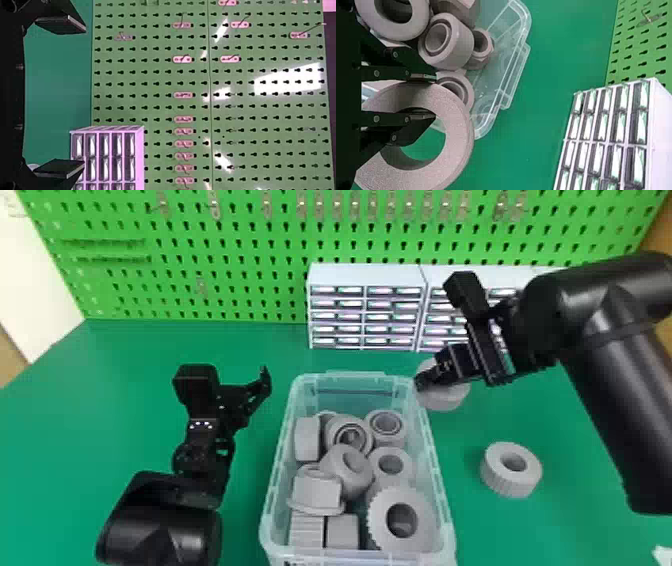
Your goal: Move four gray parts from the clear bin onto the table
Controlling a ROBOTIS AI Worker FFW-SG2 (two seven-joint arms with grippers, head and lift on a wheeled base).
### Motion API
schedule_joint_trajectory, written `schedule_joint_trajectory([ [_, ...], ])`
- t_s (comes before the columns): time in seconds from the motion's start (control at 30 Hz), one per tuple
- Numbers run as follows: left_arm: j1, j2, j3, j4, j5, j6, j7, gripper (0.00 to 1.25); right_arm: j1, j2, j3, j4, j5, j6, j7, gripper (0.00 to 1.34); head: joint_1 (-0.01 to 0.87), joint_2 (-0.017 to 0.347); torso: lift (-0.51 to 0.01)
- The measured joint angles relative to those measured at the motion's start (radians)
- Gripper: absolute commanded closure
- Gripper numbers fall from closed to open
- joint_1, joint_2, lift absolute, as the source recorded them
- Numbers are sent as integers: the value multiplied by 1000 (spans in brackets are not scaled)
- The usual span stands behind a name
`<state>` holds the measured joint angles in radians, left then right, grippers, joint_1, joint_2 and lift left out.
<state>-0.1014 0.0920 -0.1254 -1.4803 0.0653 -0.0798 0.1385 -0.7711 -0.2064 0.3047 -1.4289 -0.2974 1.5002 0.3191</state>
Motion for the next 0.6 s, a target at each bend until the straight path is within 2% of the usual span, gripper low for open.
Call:
schedule_joint_trajectory([
  [0.6, 0, 0, -4, 0, 3, 1, 1, 96, 50, -23, -53, -15, 15, 25, 0, 1004, 693, 72, -52],
])
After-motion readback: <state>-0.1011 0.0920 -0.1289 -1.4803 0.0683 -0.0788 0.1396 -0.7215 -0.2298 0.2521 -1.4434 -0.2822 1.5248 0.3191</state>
